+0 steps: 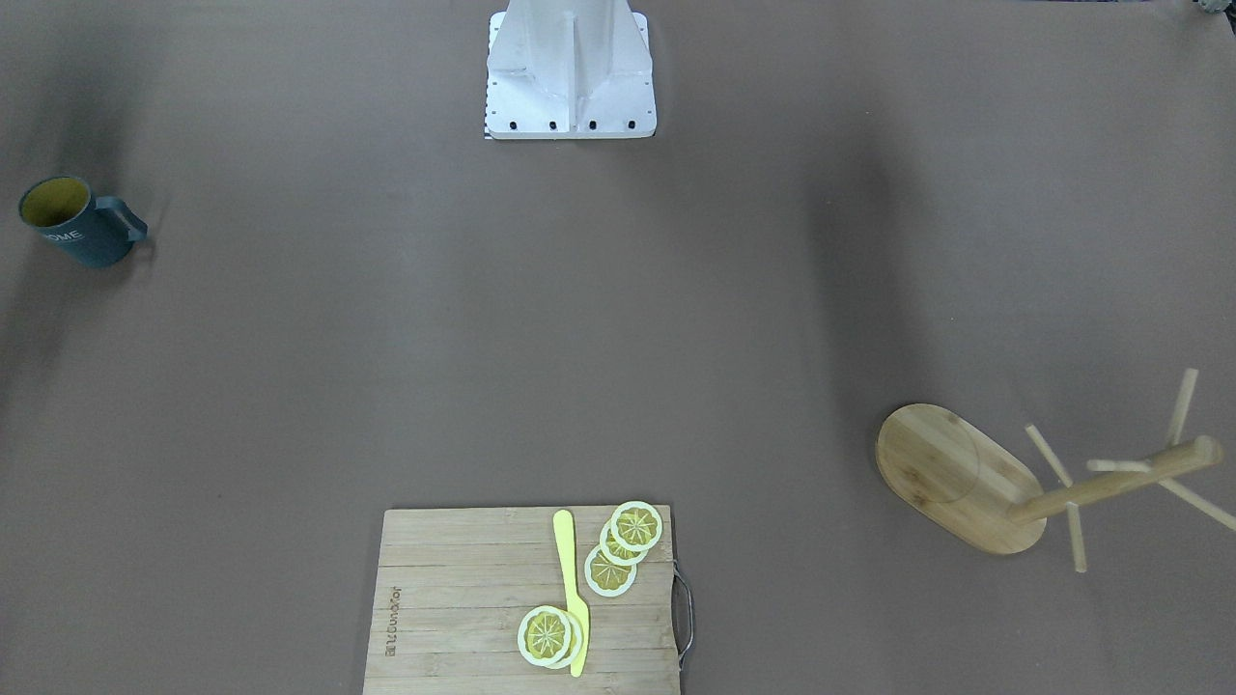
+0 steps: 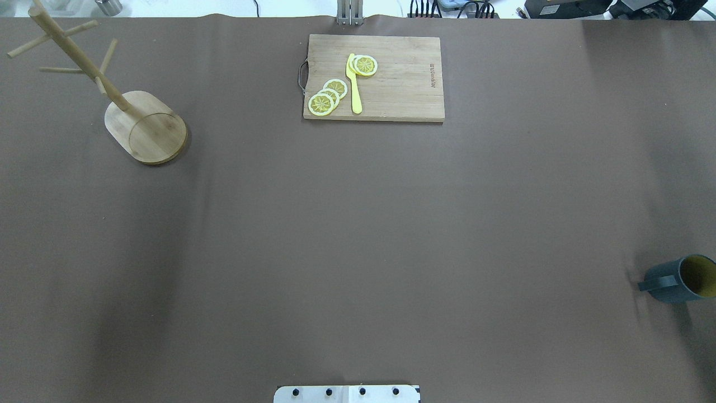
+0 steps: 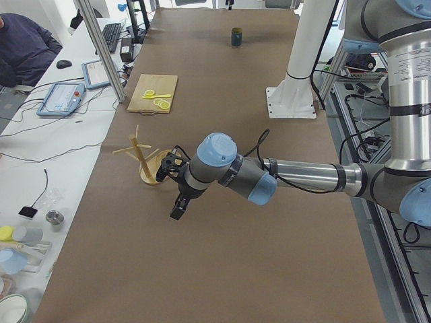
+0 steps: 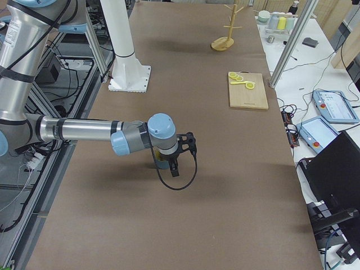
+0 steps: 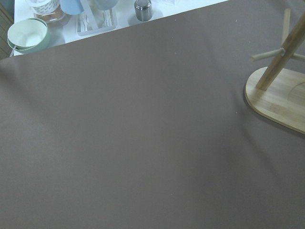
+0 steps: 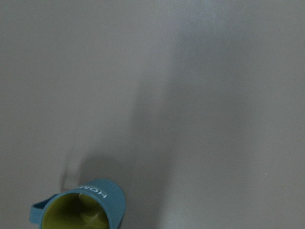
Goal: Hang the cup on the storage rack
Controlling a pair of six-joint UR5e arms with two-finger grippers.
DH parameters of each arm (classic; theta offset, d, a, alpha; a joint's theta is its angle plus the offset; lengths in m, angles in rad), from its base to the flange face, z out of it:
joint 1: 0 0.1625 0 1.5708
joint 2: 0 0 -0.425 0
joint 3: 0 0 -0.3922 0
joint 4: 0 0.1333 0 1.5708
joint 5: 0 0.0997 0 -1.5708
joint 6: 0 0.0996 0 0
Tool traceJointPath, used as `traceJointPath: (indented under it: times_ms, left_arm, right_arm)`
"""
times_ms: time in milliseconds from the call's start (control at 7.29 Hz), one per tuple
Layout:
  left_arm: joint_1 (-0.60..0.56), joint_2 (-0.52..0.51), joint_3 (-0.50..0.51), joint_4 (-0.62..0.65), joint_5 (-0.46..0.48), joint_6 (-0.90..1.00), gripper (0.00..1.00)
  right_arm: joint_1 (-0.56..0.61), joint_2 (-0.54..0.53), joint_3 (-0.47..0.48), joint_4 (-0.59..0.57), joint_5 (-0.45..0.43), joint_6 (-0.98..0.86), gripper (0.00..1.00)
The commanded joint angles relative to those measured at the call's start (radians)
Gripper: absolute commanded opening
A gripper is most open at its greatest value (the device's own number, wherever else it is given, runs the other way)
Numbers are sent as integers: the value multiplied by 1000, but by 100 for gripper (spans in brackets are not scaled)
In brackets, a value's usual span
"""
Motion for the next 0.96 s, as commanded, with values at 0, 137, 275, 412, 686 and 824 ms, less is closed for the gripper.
traceJointPath:
  times_ms: [0,137,275,412,686,824]
  left_arm:
    - [-2,4,0,-7,1,1,99]
    - [-2,13,-2,-10,1,1,99]
    - [-2,16,-2,-11,1,1,99]
    - [-2,19,-2,-14,1,2,99]
    - [-2,20,0,-14,1,2,99]
    - [-2,20,1,-14,1,2,99]
  right_arm:
    - [-130,-93,8,196,-14,167,98]
    - [-201,-95,8,248,-55,259,97]
    - [-302,-92,6,296,-165,378,96]
    - [-338,-89,0,301,-192,396,94]
    - [-367,-80,-23,302,-212,394,79]
    - [-382,-65,-27,302,-213,396,76]
